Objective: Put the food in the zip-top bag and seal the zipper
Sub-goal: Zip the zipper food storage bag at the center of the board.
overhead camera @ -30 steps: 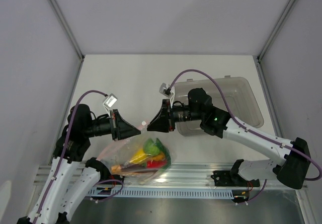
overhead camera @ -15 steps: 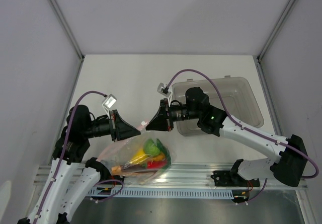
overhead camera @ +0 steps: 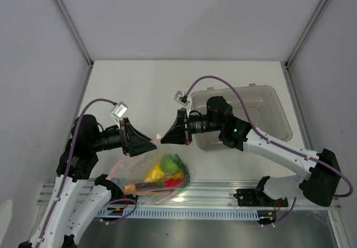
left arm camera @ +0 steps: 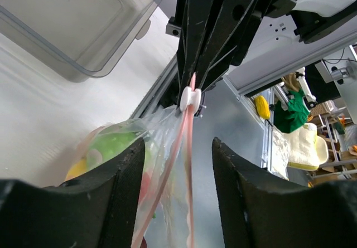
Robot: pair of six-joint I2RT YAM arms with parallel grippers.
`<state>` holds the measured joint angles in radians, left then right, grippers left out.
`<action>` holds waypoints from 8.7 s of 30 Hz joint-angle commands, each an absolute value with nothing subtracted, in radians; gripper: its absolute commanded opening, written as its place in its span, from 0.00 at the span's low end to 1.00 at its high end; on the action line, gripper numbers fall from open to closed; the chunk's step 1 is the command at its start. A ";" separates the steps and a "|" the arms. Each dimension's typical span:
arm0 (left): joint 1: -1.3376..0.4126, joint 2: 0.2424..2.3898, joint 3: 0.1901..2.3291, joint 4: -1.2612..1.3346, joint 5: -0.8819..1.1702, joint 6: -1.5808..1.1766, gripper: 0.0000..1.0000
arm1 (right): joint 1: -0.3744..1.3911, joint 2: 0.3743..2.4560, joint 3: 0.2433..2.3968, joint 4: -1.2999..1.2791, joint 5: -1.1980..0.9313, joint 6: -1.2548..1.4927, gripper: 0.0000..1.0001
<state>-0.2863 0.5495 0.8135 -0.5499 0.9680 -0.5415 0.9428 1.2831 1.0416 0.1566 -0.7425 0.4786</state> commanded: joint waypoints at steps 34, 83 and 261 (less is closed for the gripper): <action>-0.311 0.620 0.850 -0.305 0.985 -0.663 0.41 | 0.960 1.272 1.040 0.282 -0.733 0.557 0.00; -0.313 0.635 0.844 -0.434 0.945 -0.583 0.01 | 0.943 1.247 1.005 0.468 -0.696 0.680 0.00; -0.313 0.250 0.977 -1.200 0.225 -0.407 0.19 | 0.658 1.434 1.161 0.089 -0.839 0.423 0.00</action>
